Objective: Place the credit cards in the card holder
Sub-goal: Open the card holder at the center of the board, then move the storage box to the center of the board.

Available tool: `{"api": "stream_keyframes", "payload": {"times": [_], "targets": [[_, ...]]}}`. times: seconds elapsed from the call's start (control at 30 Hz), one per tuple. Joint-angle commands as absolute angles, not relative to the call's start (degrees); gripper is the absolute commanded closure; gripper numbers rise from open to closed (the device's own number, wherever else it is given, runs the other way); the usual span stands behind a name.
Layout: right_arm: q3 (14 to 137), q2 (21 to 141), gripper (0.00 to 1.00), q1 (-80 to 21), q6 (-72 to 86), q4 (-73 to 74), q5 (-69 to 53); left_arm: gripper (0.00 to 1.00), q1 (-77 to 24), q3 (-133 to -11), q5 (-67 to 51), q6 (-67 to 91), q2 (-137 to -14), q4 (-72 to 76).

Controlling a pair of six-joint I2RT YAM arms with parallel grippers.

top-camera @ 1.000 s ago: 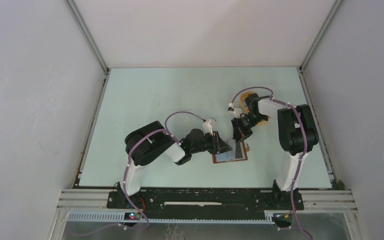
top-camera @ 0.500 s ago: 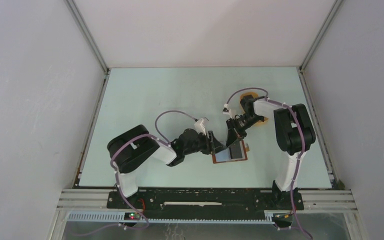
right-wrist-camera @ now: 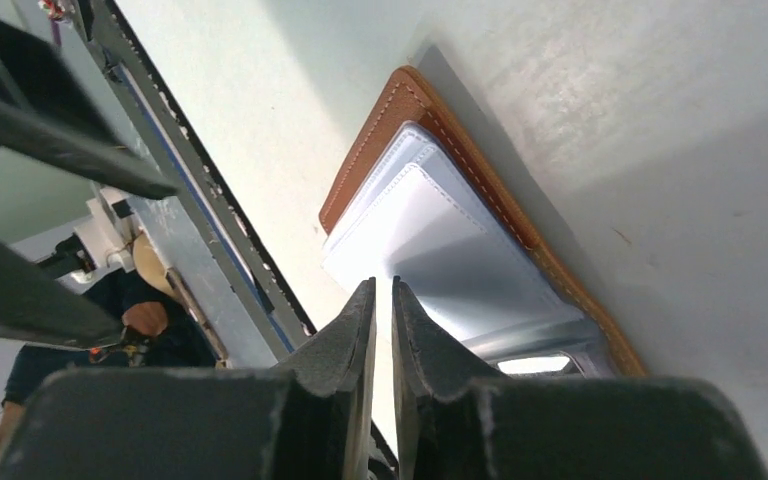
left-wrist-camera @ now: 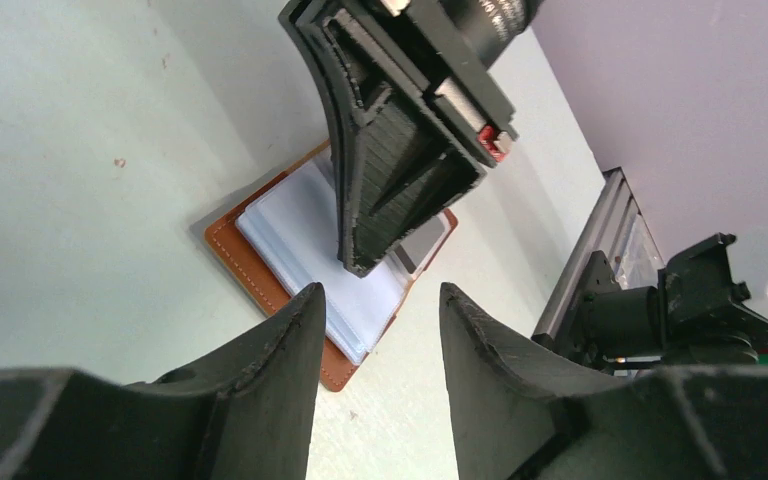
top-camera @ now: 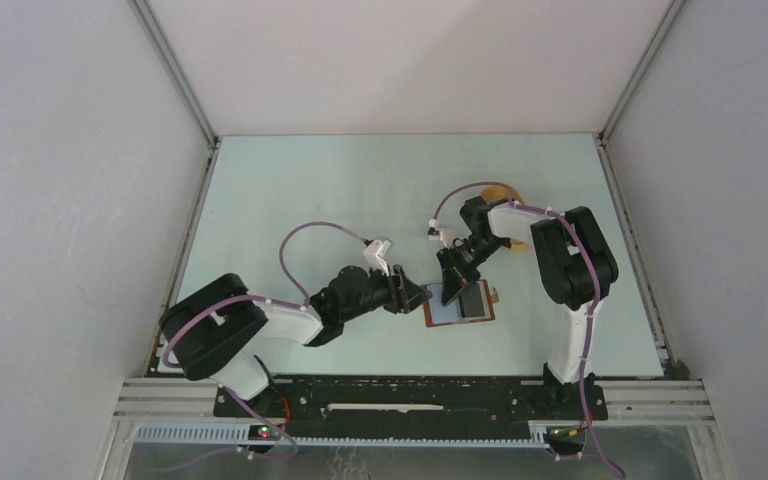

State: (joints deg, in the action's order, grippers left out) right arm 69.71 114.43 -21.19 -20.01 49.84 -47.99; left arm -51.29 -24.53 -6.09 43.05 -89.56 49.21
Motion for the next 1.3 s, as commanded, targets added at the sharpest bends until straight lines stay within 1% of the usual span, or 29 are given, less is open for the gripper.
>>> {"api": "stream_keyframes", "payload": {"times": [0.0, 0.13, 0.23, 0.27, 0.33, 0.37, 0.4, 0.43, 0.47, 0.5, 0.53, 0.57, 0.63, 0.67, 0.7, 0.8, 0.93, 1.0, 1.1, 1.2, 1.27], "targets": [[71.28, 108.81, 0.82, -21.36, -20.44, 48.61, -44.83, 0.49, -51.09, -21.84, -4.64, 38.55, -84.02, 53.59], [71.28, 99.98, 0.8, -21.19, -22.52, 47.98, -40.55, 0.49, -51.07, -22.3, -3.59, 33.17, -76.9, 50.11], [71.28, 91.37, 0.74, -20.63, -23.62, 46.51, -36.45, 0.48, -51.06, -24.9, -1.75, 26.49, -69.93, 43.13], [71.28, 88.59, 0.71, -20.23, -23.83, 45.64, -34.87, 0.46, -51.11, -26.01, -0.62, 23.29, -67.67, 41.31], [71.28, 83.4, 0.62, -18.84, -24.19, 43.11, -31.52, 0.38, -51.02, -28.4, 2.18, 18.77, -64.39, 38.46], [71.43, 81.02, 0.56, -17.83, -24.52, 41.73, -30.16, 0.33, -50.96, -29.83, 3.56, 16.8, -63.33, 37.33], [71.69, 79.01, 0.43, -15.88, -25.08, 40.21, -29.45, 0.27, -50.85, -31.3, 4.72, 14.89, -62.75, 36.21], [71.86, 77.43, 0.29, -14.08, -25.31, 38.68, -29.4, 0.22, -50.65, -33.04, 5.53, 13.14, -62.56, 35.27], [71.96, 76.2, 0.12, -12.34, -25.38, 37.0, -29.99, 0.17, -50.39, -34.76, 5.81, 11.6, -62.78, 34.35], [72.02, 75.51, 0.02, -10.28, -23.85, 34.61, -30.61, 0.1, -50.1, -36.39, 6.02, 10.49, -63.29, 33.95], [72.44, 75.84, 0.01, -8.22, -21.16, 33.3, -31.35, 0.03, -49.65, -38.1, 6.0, 9.85, -64.45, 33.8], [73.45, 77.11, 0.0, -6.23, -18.1, 33.14, -33.59, 0.01, -49.25, -39.64, 5.42, 9.13, -65.66, 33.88], [76.23, 81.02, 0.02, -2.08, -12.38, 34.35, -41.32, 0.0, -48.0, -43.53, 3.19, 8.04, -68.92, 33.57], [77.11, 82.86, 0.07, -1.05, -11.18, 35.13, -43.92, 0.0, -46.99, -46.13, 1.79, 7.86, -70.71, 33.45], [77.26, 84.24, 0.1, -0.93, -11.59, 35.85, -43.24, 0.0, -46.33, -47.57, 0.65, 7.94, -72.82, 33.36], [77.0, 87.28, 0.11, -2.13, -15.13, 35.72, -34.39, 0.0, -43.01, -54.4, -5.73, 9.19, -78.75, 32.77], [79.9, 92.98, 0.13, -4.2, -18.32, 36.46, -25.22, 0.0, -39.4, -59.58, -10.48, 10.61, -85.55, 34.13], [81.92, 96.9, 0.15, -6.5, -19.59, 37.65, -20.92, 0.06, -37.87, -61.16, -13.24, 10.96, -88.58, 35.14], [85.79, 103.03, 0.2, -9.55, -20.11, 39.19, -14.27, 0.11, -35.75, -61.33, -16.36, 12.13, -92.15, 36.54], [89.18, 107.12, 0.28, -10.65, -20.25, 40.6, -9.7, 0.12, -34.46, -58.78, -17.39, 12.31, -93.7, 40.33], [90.75, 109.46, 0.3, -11.01, -20.62, 41.28, -7.7, 0.12, -33.83, -56.66, -18.38, 11.96, -94.18, 42.71]]}}
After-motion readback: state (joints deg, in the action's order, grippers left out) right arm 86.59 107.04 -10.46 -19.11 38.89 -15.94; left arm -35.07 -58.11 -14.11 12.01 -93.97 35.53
